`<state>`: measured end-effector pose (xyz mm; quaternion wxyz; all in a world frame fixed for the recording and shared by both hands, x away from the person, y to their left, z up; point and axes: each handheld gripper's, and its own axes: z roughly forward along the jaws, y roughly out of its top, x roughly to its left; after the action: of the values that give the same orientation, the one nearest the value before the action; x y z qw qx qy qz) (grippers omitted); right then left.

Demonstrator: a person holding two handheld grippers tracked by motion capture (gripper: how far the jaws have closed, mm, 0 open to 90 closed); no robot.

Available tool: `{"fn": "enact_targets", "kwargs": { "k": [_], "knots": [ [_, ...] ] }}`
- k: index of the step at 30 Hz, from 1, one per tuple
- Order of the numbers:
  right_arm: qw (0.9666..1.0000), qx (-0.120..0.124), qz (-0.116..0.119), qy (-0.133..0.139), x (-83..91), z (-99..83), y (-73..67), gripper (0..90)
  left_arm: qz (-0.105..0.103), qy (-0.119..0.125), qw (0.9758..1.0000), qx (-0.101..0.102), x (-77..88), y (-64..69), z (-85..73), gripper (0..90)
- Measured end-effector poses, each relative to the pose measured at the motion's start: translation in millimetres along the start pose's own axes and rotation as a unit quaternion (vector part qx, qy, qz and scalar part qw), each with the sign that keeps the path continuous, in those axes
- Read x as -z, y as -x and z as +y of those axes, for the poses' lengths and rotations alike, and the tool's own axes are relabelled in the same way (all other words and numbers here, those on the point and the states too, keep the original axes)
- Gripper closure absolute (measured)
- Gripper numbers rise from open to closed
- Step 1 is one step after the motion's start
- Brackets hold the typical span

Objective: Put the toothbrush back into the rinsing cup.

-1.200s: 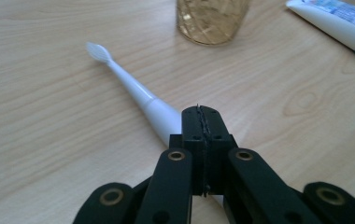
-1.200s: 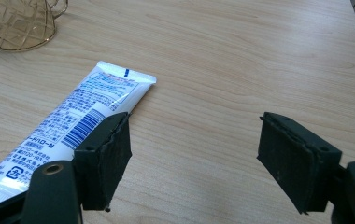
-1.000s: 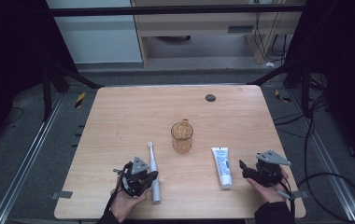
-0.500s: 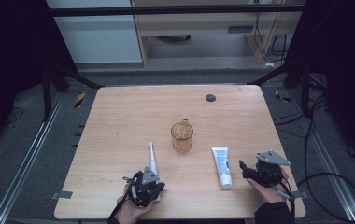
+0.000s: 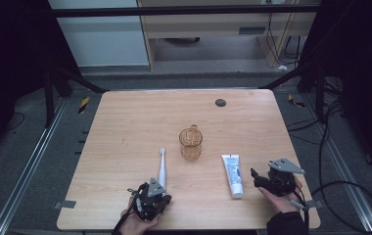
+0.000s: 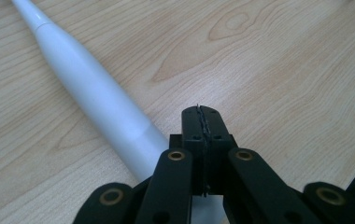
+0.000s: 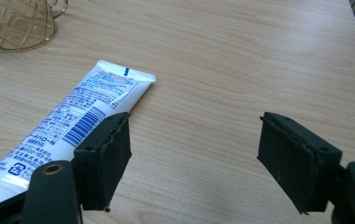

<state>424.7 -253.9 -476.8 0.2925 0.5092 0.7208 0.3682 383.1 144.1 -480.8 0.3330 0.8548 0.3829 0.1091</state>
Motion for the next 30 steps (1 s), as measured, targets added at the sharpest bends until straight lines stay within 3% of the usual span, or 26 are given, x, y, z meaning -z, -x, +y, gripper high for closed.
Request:
{"fn": "enact_targets", "kwargs": {
  "k": [24,27,30],
  "knots": [
    [1.0000,-0.001,0.001,-0.001,0.1,0.0,-0.6,25.4,0.007,0.000,0.9999,0.010,9.5,-5.6,-8.1,89.4],
    [1.0000,0.000,0.000,0.000,0.0,0.0,-0.3,25.3,0.008,0.009,0.9999,0.010,13.1,-6.5,-6.8,88.8],
    [1.0000,-0.001,-0.001,-0.001,-0.3,-0.2,0.5,25.3,0.015,0.033,0.9991,0.023,22.3,-13.4,-2.8,87.0]
  ]
}}
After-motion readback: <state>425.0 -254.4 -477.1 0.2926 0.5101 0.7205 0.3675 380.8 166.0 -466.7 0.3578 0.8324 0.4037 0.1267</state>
